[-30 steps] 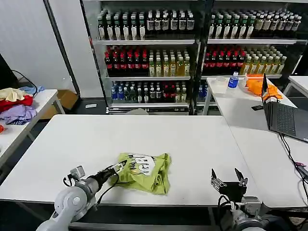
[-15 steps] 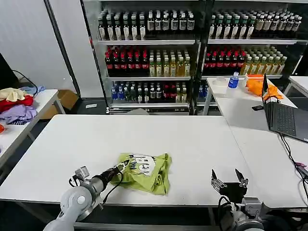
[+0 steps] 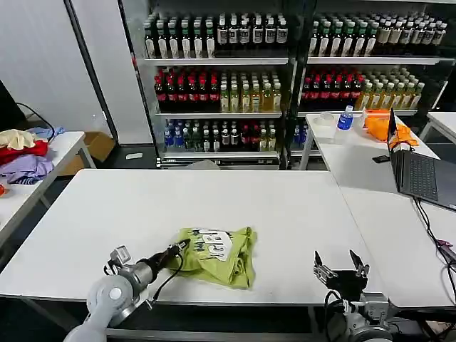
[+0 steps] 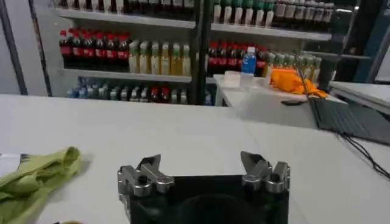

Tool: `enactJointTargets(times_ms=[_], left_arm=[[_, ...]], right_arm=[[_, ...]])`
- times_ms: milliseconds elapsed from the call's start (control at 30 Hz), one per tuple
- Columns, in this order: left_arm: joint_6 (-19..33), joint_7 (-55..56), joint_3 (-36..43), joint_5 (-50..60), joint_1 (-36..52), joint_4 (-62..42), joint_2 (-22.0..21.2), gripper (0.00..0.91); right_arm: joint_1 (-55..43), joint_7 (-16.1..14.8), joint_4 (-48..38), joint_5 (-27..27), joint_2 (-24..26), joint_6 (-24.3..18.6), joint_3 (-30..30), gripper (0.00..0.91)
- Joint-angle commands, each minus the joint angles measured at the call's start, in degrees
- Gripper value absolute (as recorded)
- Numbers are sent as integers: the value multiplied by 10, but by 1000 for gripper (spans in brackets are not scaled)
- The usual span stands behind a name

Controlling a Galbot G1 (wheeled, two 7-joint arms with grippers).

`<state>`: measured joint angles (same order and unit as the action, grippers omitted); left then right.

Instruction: Fold and organize the clothes.

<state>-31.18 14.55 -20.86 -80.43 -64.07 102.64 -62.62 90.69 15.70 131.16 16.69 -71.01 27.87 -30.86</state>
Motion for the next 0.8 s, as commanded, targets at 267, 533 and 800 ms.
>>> enactJointTargets(times_ms=[267,533,800], left_arm=[[-16,-34,-221,-20,27,7,216,20],[-14,-96,-212,111,43,24,350,20],[23,-85,4,334,-25,96,181,20]], right_arm=[[-7,0,6,17,5,0,-15,907],[-11,-2,9,20,2,-5,-9,907],[-8,-3,-1,3,-6,-11,0,907]])
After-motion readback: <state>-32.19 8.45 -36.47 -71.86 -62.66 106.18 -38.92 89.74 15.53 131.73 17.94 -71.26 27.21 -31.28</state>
